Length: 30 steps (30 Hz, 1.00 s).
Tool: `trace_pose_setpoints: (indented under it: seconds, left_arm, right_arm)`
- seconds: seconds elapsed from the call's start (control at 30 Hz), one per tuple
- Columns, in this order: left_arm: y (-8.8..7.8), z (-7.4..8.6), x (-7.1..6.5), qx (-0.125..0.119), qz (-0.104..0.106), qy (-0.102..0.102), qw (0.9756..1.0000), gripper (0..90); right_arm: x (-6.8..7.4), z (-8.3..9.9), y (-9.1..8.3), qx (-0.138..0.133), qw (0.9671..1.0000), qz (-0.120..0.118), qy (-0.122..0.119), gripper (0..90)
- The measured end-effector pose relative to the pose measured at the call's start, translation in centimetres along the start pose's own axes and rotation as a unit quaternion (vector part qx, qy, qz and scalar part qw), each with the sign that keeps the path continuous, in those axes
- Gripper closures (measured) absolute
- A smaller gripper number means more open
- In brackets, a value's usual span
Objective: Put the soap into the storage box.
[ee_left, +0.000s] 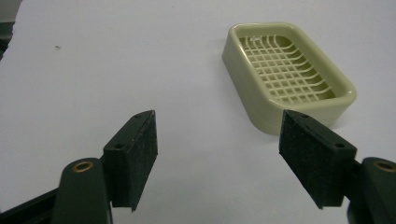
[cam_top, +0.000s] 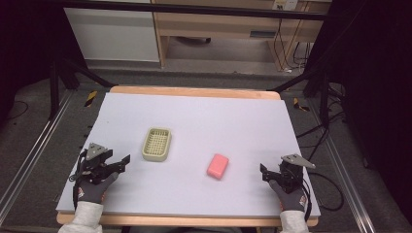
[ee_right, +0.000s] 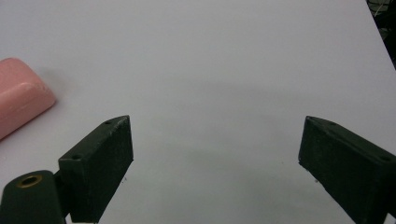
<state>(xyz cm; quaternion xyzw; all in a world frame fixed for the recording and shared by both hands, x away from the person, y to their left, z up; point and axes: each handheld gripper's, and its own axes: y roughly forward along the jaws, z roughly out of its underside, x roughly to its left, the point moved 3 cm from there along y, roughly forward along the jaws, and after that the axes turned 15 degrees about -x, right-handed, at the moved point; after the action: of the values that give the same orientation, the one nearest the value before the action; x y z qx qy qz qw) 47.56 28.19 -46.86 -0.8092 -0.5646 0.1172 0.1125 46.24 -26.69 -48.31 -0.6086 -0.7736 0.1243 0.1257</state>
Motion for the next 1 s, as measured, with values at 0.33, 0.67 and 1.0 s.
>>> trace_pose_setpoints:
  seconds: [0.33, 0.67, 1.0]
  left_arm:
    - [0.0, -0.4, -1.5, -0.004, 0.021, 0.001, 0.9998, 28.4]
    - [-0.1, -1.3, -3.2, -0.011, 0.04, 0.008, 0.9991, 29.4]
    - [-0.2, -2.3, -4.7, -0.015, 0.059, 0.009, 0.9981, 30.1]
  right_arm:
    - [-0.1, 0.3, 0.2, 0.008, 0.9999, 0.008, -0.009, 8.9]
    - [0.0, 0.2, 0.3, 0.009, 0.9998, 0.01, -0.012, 8.9]
    - [-0.1, 0.2, 0.2, 0.006, 0.9998, 0.011, -0.013, 9.0]
